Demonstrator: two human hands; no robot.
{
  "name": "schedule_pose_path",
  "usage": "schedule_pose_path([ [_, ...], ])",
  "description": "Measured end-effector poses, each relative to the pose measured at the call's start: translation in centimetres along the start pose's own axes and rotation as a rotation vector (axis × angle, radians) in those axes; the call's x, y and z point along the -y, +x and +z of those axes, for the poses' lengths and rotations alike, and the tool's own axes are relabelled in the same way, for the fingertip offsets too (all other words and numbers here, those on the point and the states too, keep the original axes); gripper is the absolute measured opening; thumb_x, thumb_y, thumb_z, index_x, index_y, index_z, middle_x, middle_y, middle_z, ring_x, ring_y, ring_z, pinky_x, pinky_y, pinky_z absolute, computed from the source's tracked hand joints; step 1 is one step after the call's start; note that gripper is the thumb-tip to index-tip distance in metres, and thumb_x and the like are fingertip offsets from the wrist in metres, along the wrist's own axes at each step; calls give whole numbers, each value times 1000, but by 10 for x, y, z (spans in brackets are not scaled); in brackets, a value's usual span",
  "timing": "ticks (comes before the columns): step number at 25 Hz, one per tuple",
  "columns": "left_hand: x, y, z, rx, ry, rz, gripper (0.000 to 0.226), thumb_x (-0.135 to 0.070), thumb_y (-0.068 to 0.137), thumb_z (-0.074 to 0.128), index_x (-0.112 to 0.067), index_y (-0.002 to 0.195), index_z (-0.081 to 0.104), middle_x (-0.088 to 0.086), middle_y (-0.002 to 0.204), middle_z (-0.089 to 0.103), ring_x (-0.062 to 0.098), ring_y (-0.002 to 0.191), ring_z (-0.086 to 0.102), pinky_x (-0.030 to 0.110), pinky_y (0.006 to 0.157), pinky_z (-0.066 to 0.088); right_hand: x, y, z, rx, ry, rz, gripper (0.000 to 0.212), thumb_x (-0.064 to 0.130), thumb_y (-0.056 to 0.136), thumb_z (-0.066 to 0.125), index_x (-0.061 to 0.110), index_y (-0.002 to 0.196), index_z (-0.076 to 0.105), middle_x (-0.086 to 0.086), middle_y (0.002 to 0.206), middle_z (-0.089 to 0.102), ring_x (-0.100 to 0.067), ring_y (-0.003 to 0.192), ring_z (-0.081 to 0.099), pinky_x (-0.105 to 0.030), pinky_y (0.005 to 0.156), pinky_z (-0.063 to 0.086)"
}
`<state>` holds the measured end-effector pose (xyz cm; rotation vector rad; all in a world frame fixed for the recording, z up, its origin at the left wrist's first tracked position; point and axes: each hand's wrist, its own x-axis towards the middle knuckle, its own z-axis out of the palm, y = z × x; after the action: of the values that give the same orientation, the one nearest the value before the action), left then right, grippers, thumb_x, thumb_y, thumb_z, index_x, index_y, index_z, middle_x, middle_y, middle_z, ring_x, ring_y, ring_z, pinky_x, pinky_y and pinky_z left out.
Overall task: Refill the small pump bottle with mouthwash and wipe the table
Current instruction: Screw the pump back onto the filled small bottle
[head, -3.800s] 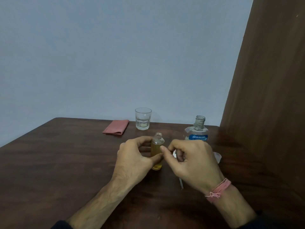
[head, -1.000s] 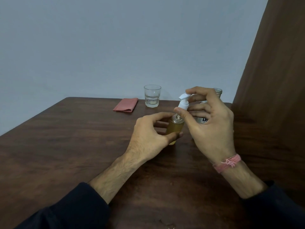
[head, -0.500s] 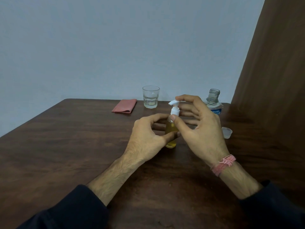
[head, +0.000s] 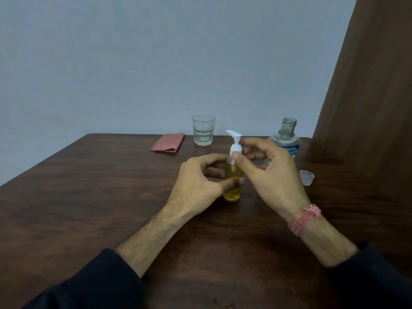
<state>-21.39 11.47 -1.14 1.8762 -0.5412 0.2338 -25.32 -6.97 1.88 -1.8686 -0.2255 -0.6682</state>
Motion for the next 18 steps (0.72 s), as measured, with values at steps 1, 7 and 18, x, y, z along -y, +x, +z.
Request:
schedule_pose_path([
  [1, 0, 0, 0, 11, -8, 5, 49, -47, 83, 102, -39, 128, 84, -25, 111, 87, -3, 105, 83, 36, 98, 70, -1, 0, 1, 21, -18, 24, 30, 37, 95, 80, 34, 124, 75, 16, 110, 69, -1, 104, 70, -24, 67, 65],
  [7, 1, 1, 0, 15, -8, 2, 49, -50, 82, 102, -39, 126, 85, -22, 112, 87, -1, 106, 83, 35, 98, 70, -1, 0, 1, -14, 4, 86, 33, 50, 82, 88, 34, 108, 76, 14, 97, 78, -2, 92, 75, -37, 68, 68],
  [18, 2, 6, -7, 132, -120, -2, 39, -32, 87, 102, -32, 123, 87, -14, 109, 89, 2, 104, 85, 15, 91, 63, 6, -3, 1, -12, -8, 74, 15, 44, 92, 81, 38, 105, 76, 9, 101, 74, -12, 89, 74, -45, 84, 66],
])
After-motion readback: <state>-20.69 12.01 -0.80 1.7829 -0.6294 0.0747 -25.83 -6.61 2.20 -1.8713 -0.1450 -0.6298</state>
